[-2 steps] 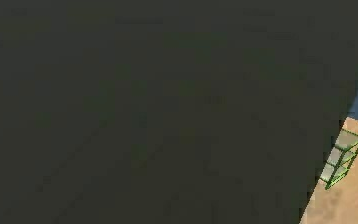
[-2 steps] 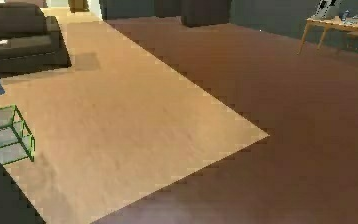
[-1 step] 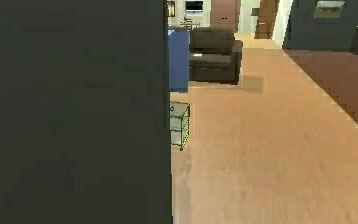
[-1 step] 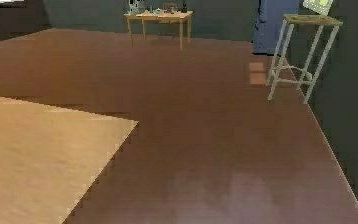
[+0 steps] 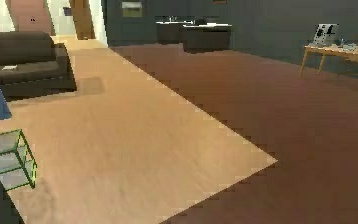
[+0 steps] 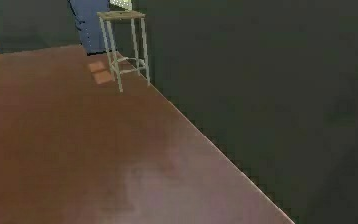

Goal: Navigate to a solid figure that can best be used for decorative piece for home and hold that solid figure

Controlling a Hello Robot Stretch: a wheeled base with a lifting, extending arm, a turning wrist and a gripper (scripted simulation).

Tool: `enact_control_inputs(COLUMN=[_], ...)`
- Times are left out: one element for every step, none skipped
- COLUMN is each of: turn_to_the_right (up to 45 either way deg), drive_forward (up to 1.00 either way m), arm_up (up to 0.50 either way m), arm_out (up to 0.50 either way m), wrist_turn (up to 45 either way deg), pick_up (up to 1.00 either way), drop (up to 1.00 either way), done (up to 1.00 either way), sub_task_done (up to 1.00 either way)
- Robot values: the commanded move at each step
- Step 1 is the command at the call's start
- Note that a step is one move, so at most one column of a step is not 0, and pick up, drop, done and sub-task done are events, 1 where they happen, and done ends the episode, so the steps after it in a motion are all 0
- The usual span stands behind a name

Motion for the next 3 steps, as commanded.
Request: enact_control_inputs(turn_to_the_right=[45.0, 15.0, 0.0], drive_forward=[0.00, 0.00, 0.30], arm_up=[0.00, 0.00, 0.00], arm_out=[0.00, 0.00, 0.00], wrist_turn=[0.0, 0.0, 0.0], pick_up=[0.00, 0.00, 0.00], drop=[0.00, 0.00, 0.00], done=[0.00, 0.00, 0.00], sub_task_done=[0.00, 0.00, 0.00])
